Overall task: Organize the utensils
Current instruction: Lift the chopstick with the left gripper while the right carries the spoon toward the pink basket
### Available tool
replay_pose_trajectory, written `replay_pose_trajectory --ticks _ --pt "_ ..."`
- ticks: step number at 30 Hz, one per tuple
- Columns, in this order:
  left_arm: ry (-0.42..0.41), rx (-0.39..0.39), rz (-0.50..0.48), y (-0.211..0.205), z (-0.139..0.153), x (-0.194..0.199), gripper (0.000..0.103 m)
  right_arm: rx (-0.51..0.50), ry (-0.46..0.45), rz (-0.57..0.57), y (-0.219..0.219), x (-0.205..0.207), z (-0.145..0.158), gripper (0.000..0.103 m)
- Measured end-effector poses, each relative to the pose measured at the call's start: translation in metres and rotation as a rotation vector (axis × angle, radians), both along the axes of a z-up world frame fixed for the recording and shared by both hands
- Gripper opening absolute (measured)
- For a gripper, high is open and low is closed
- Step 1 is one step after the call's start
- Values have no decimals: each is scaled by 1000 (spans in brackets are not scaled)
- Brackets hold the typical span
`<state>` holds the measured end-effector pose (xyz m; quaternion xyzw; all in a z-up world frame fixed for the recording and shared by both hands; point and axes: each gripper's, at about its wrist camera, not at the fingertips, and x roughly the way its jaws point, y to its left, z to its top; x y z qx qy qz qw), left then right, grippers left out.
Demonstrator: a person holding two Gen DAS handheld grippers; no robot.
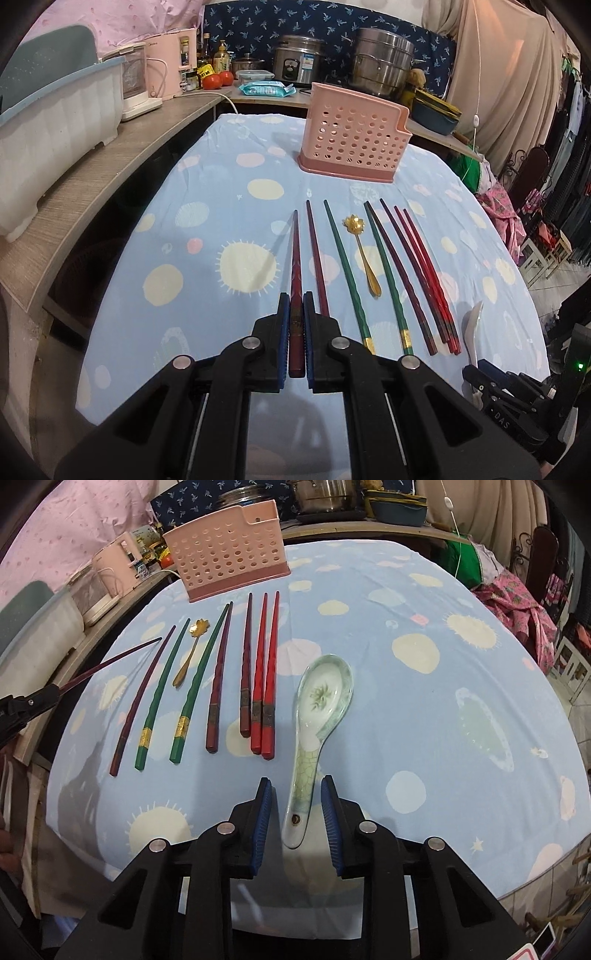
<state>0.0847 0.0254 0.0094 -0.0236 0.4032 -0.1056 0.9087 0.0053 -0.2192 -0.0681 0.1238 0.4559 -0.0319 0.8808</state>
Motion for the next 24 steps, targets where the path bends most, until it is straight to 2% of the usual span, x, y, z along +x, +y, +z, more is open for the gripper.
replay_pose_trajectory --ticks 3,12,24 --pt "2 2 -3 -2 0 -2 7 -5 -4 -4 -3 -1 -1 13" --pt "-39 -1 0 0 17 -4 7 21 -30 -16 -12 0 9 10" --pt "-172 -9 30 4 62 15 7 11 -188 -36 -30 30 66 8"
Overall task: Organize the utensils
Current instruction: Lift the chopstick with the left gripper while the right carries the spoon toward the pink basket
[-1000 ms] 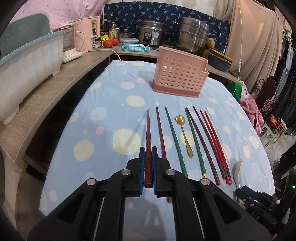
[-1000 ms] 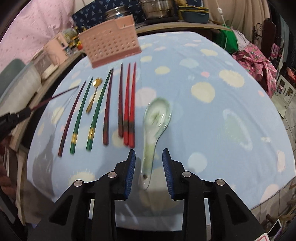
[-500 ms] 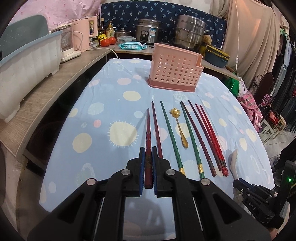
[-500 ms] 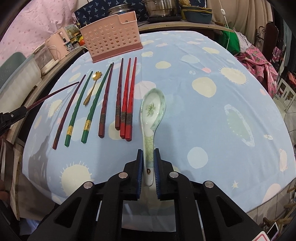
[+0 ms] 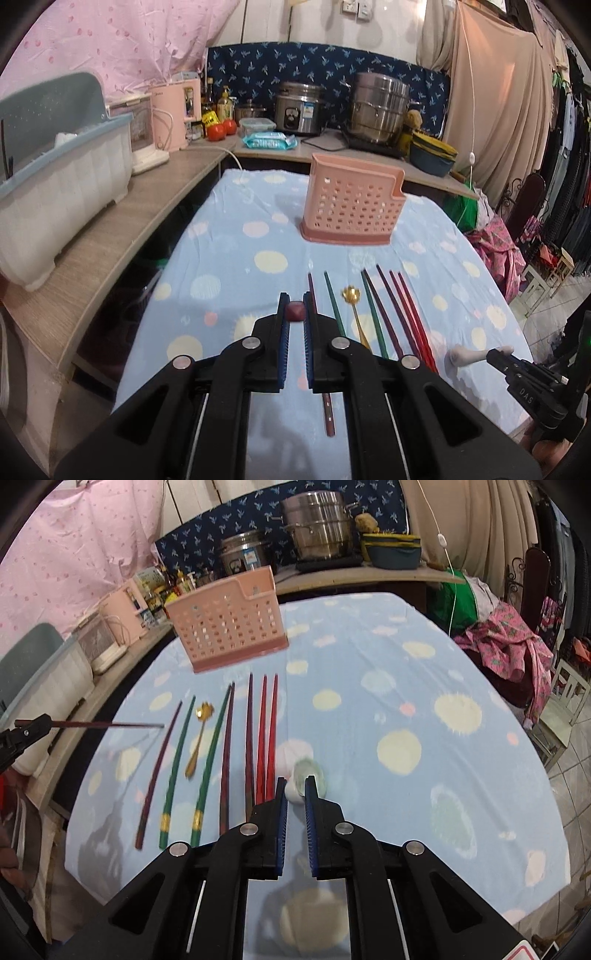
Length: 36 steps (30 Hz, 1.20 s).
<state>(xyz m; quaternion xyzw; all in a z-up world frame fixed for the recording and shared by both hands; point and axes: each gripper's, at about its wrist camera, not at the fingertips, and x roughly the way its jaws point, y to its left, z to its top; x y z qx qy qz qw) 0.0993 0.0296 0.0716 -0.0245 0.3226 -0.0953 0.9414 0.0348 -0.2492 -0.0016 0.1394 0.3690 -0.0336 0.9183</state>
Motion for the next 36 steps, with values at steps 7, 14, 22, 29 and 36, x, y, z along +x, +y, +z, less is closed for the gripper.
replay_pose_trajectory --ticks 7,14,22,29,36 --pt "-51 -9 27 4 18 20 7 6 -47 -15 -11 21 16 6" --pt "-90 -16 22 1 35 38 7 34 -67 -15 -20 38 24 6" --pt "-205 -37 17 -8 85 71 7 38 -145 -1 -29 80 57 6" --pt "-340 -61 7 -27 139 113 7 87 -225 40 -38 139 95 6" --pt "-372 -81 -24 -53 150 157 7 144 -298 71 -37 205 124 6"
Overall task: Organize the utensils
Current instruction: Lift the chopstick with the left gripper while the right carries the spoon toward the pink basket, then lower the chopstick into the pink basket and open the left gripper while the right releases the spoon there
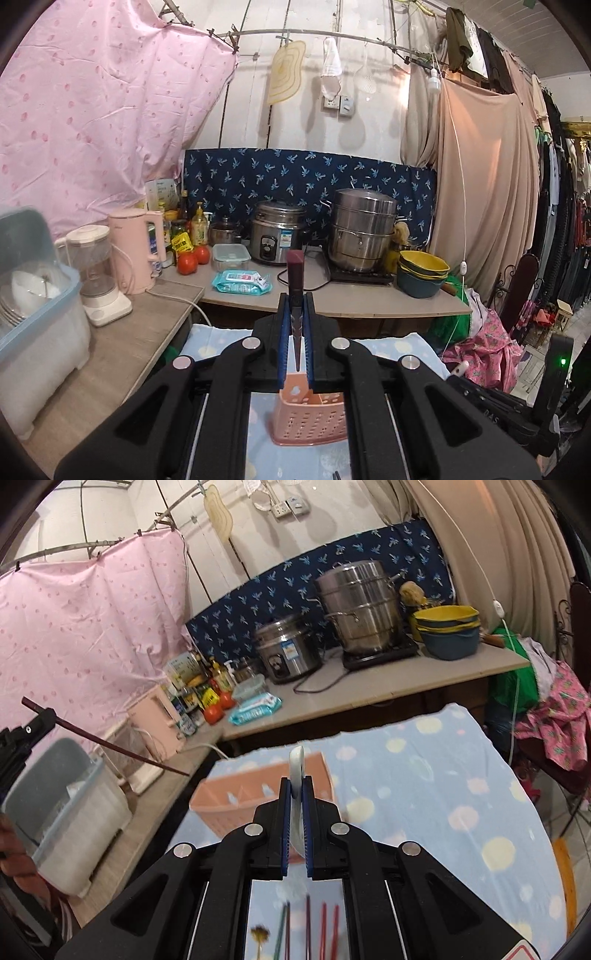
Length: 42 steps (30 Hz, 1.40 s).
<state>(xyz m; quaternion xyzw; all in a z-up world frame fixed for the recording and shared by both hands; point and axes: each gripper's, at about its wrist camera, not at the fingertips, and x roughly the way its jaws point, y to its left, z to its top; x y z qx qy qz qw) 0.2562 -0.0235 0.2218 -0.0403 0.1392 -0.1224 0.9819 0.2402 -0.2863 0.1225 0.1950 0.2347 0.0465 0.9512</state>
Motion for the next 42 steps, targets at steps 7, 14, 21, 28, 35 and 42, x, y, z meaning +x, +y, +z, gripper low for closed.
replay_pose_trajectory --ticks 7,14,21,28,35,42 --pt "92 5 -11 -11 -34 38 7 35 -11 18 4 48 -6 6" --pt "155 21 -1 -8 -63 55 7 36 61 13 3 81 -36 6" --pt "209 16 34 -2 -77 66 29 21 85 -15 2 82 -54 18" --pt "206 12 65 8 -82 53 48 7 64 -40 -1 58 -53 35" --pt "231 2 69 21 -89 27 50 -15 65 -41 4 19 -54 43" --pt "289 16 79 37 -118 -16 52 -66 96 -50 10 -37 -67 44"
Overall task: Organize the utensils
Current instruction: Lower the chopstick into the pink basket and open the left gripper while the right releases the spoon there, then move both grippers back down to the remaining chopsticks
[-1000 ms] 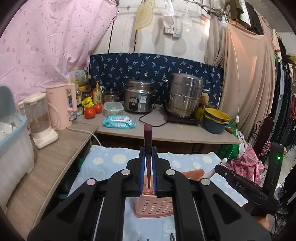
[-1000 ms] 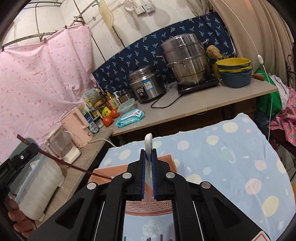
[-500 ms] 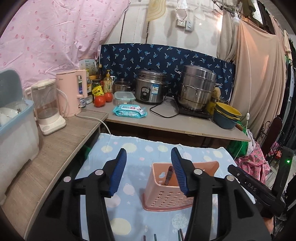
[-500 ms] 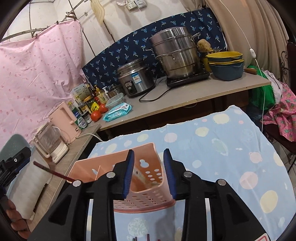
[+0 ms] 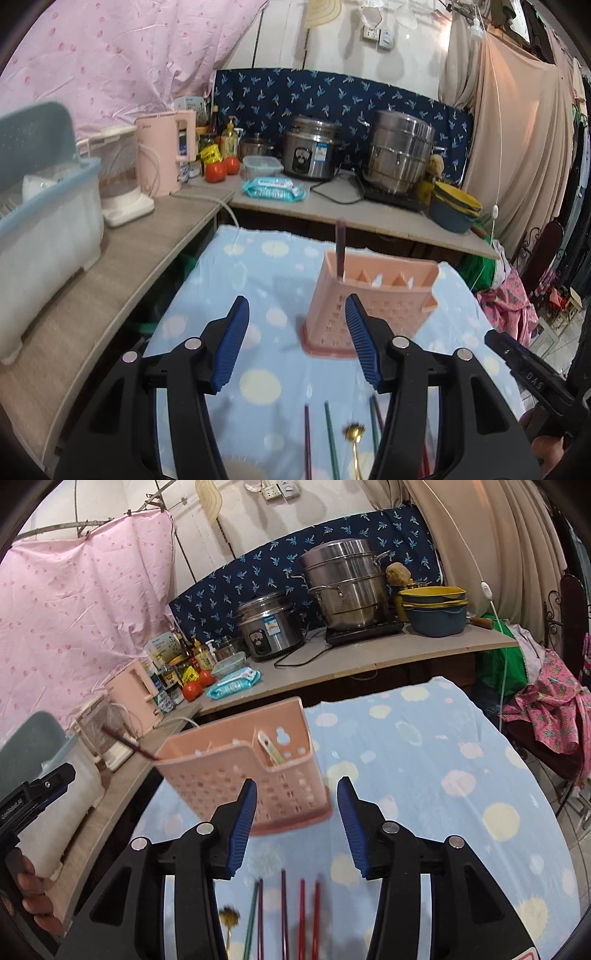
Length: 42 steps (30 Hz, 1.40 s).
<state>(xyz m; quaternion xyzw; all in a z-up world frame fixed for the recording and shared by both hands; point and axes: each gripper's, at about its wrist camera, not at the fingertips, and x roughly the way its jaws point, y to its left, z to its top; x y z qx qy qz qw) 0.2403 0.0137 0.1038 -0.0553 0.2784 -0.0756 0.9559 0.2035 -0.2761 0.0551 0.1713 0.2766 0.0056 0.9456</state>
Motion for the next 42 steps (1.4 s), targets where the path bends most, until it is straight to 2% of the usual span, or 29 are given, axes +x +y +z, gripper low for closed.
replay_pose_trajectory --ticks 6,13,19,28,33,42 --pt "98 28 -15 6 -42 -38 52 -34 66 -17 5 -55 -25 44" --pt "192 64 -42 7 -85 -82 51 -131 144 -24 23 -108 -56 44" --pt "255 65 -58 7 -109 -107 51 -116 223 -4 35 -139 -86 44" --pt "318 86 -89 -8 -137 -129 51 -99 267 2 49 -156 -112 43" --pt "329 92 -95 -11 -143 -135 51 -102 287 21 55 -155 -119 29" --pt "349 97 -97 -12 -151 -136 51 -118 284 22 58 -156 -121 24"
